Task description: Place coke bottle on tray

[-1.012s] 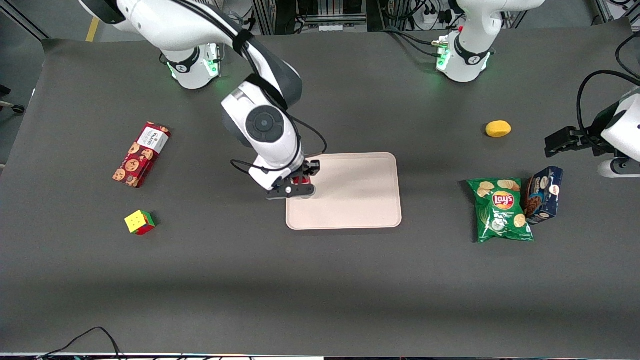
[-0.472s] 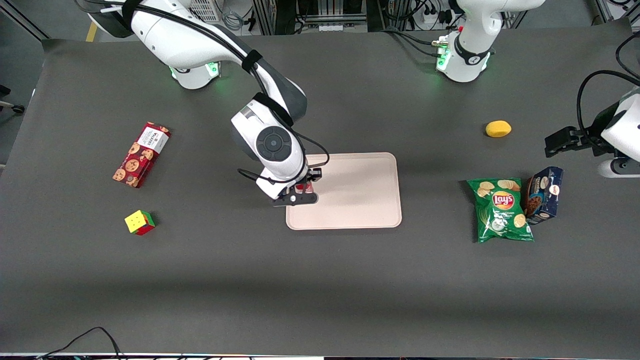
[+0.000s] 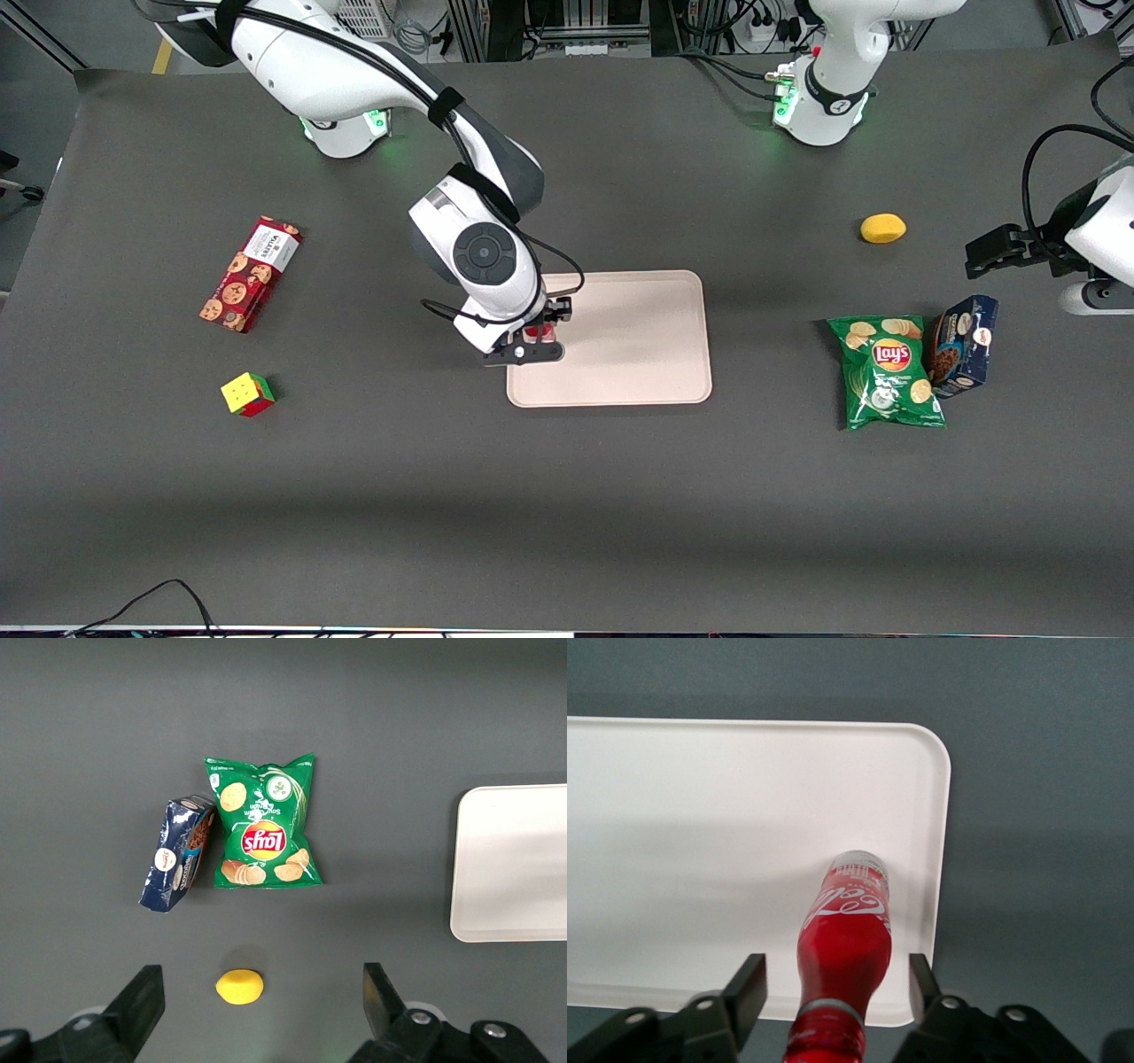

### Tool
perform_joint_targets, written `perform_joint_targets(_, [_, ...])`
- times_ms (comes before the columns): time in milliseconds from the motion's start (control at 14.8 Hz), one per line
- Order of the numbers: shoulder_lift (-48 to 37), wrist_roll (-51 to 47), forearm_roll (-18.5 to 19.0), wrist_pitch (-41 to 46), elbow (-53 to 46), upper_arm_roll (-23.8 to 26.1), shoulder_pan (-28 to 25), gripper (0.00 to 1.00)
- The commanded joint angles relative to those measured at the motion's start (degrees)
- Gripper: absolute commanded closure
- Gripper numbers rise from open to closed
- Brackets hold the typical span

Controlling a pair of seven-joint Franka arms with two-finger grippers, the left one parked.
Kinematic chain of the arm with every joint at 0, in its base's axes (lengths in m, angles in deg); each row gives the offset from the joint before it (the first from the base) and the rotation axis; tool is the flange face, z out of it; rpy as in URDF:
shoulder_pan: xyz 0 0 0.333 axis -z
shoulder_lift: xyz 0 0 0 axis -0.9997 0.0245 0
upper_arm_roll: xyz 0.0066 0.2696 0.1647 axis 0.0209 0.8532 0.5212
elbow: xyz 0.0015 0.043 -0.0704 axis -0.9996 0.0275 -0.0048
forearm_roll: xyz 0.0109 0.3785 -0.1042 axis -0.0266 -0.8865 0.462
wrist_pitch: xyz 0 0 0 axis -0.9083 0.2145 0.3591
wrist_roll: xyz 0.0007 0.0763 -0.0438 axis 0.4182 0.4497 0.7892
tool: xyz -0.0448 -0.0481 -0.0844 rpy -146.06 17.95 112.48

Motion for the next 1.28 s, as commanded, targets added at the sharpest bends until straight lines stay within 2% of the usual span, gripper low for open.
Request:
perform_joint_targets(0, [0.8,-1.6,1.1,0.3,-1.6,0.9,0.4,0.00])
perform_joint_targets(405, [0.7,-1.6,1.1,0.3,-1.6,0.9,0.4,0.00])
perform_joint_targets(607, [-4.9,-0.8,0.5,2.0,-1.6,0.8,1.1,0.00])
perform_joint_targets(877, [-16.2,0.6,0.6,11.3,-1.8,-0.3,2.5,0.00])
perform_joint_targets(1080, [-23.0,11.6,0.6,20.2,-1.8,-1.1,5.9,0.00])
perform_joint_targets(1215, [-26.0,12.8,0.5,25.0,-1.6,-4.4,6.8,0.00])
